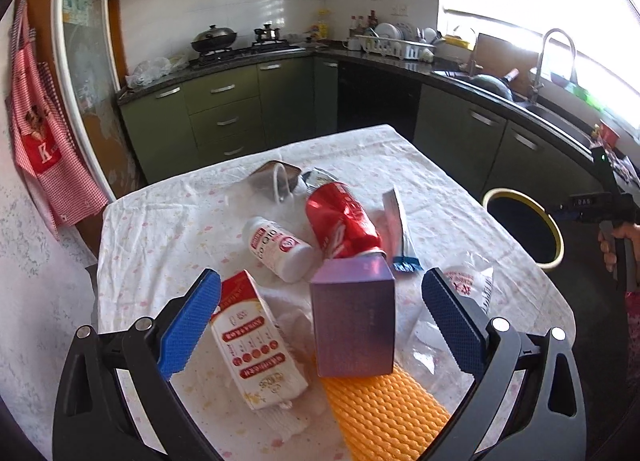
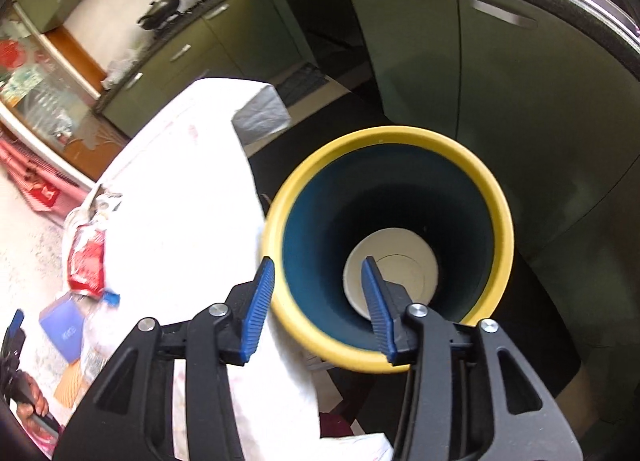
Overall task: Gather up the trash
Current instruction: 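Carry the noodle cup over the yellow-rimmed bin and open the right gripper, then close the left gripper on the purple box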
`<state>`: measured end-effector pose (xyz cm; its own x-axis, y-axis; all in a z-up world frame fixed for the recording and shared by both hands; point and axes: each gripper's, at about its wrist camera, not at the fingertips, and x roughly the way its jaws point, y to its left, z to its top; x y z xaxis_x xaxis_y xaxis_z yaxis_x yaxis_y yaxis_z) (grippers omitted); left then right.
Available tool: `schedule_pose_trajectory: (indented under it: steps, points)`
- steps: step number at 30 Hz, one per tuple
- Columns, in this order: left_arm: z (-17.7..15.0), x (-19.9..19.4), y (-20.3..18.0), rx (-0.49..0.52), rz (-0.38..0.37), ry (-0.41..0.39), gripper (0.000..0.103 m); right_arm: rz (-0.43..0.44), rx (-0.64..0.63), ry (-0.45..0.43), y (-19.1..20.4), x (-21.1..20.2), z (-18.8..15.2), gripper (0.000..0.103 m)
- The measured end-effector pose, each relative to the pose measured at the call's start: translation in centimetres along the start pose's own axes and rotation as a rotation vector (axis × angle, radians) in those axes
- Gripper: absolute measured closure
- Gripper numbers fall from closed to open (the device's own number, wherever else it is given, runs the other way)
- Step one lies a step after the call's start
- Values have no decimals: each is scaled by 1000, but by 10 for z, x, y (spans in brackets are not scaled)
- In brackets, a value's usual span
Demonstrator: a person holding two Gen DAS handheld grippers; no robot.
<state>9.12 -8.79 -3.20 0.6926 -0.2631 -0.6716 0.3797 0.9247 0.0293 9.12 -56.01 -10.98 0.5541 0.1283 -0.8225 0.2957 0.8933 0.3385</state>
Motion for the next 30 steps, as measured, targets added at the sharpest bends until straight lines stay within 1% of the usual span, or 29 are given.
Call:
schedule_pose_trajectory:
  steps: [2, 5, 7, 9, 11, 13, 14, 15, 17, 18, 19, 21, 22, 23, 25, 30]
  points:
    - [-4, 7, -11, 33, -9, 25, 4, 29, -12, -26, 7, -12, -14, 54]
    - [-7, 21, -18, 49, -29, 65, 4, 63, -23, -43, 14, -24, -31, 54]
    - [-8, 31, -18, 49, -49, 90, 4, 72, -28, -50, 19, -30, -41, 54]
    - [-9, 39, -18, 50, -45, 108, 4, 80, -32, -55, 22, -38, -53, 53]
    - [-9, 47, -17, 49, -50, 116, 4, 83, -33, -62, 26, -45, -63, 52]
    - [-10, 51, -16, 48, -58, 117, 5, 83, -38, -65, 29, -46, -66, 52]
    - [-10, 54, -16, 49, -57, 118, 7, 81, -38, -67, 31, -45, -63, 51]
    - [-10, 56, -16, 50, -53, 122, 9, 80, -38, -70, 30, -48, -69, 51]
    - [-9, 62, -15, 50, -58, 130, 17, 82, -40, -71, 31, -49, -69, 51]
    - [-9, 64, -15, 50, -60, 135, 18, 83, -40, -72, 31, -48, -69, 51]
    - [-9, 66, -15, 48, -59, 140, 22, 84, -42, -72, 32, -47, -69, 51]
    - [-9, 69, -15, 46, -63, 148, 31, 84, -47, -70, 33, -46, -69, 51]
    - [-9, 70, -14, 44, -67, 154, 40, 87, -49, -69, 33, -45, -69, 51]
    - [-9, 72, -14, 41, -72, 159, 45, 89, -51, -66, 34, -44, -69, 51]
    - [-9, 72, -15, 46, -80, 156, 47, 93, -56, -65, 36, -43, -70, 51]
    - [-5, 62, -20, 79, -64, 120, 49, 90, -73, -72, 42, -43, -71, 51]
